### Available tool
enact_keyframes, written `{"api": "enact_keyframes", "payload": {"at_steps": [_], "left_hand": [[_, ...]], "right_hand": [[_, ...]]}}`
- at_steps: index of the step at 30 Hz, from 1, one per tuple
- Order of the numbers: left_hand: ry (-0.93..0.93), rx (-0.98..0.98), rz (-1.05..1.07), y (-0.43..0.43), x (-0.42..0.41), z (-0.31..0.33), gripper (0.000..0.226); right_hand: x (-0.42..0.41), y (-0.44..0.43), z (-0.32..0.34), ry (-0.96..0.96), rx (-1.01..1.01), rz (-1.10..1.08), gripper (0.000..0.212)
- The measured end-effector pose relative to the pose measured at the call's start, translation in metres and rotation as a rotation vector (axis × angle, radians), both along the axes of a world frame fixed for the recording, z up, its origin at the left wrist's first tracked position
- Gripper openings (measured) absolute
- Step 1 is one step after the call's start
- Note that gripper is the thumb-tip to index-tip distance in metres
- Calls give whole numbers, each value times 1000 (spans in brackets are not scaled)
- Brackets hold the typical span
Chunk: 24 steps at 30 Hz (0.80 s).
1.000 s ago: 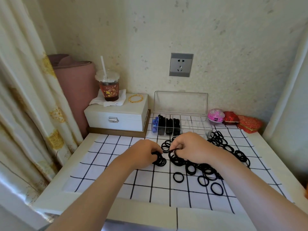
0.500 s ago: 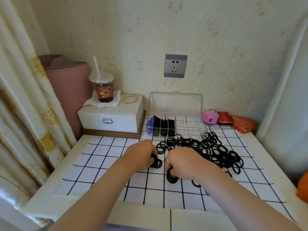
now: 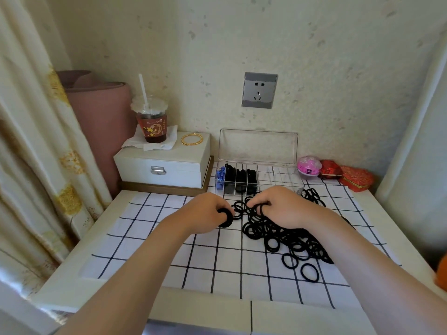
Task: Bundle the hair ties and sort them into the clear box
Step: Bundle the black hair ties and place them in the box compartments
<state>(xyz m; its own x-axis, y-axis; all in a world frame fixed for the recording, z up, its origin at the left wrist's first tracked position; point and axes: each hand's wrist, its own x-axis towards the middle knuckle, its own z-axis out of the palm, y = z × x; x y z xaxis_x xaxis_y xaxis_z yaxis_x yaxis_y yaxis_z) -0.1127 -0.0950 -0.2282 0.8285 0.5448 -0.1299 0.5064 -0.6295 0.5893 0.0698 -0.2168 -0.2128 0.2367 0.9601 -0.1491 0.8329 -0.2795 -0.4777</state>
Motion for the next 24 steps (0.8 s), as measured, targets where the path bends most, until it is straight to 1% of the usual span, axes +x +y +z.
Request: {"api": "enact_keyframes", "payload": {"at_steps": [2, 3, 6, 8, 11, 13, 16, 20, 24], "left_hand": [[24, -2, -8, 0, 2, 0, 31], [30, -2, -6, 0, 3, 0, 31], [19, 0, 24, 0, 6, -2, 30], [-9, 2, 51, 0, 7, -3, 28], [-55, -13, 92, 0, 7, -5, 16], [-73, -9, 114, -1, 7, -6, 9], [-102, -14, 150, -2, 7, -6, 5], [-135, -61, 188, -3, 9, -3, 8], [-187, -104, 202, -8, 16, 0, 15]], "right_hand": [[-6, 2, -4, -13, -82, 50, 36], [-10, 2, -7, -55, -108, 80, 38], [-17, 5, -13, -259, -138, 148, 43], [-19, 6, -15, -358, -137, 173, 43], [-24, 8, -16, -438, -118, 173, 33], [-26, 7, -15, -444, -97, 171, 24], [-22, 4, -11, -331, -35, 115, 21], [-6, 4, -1, -23, 137, -95, 13], [2, 1, 3, 307, 187, -263, 18]]}}
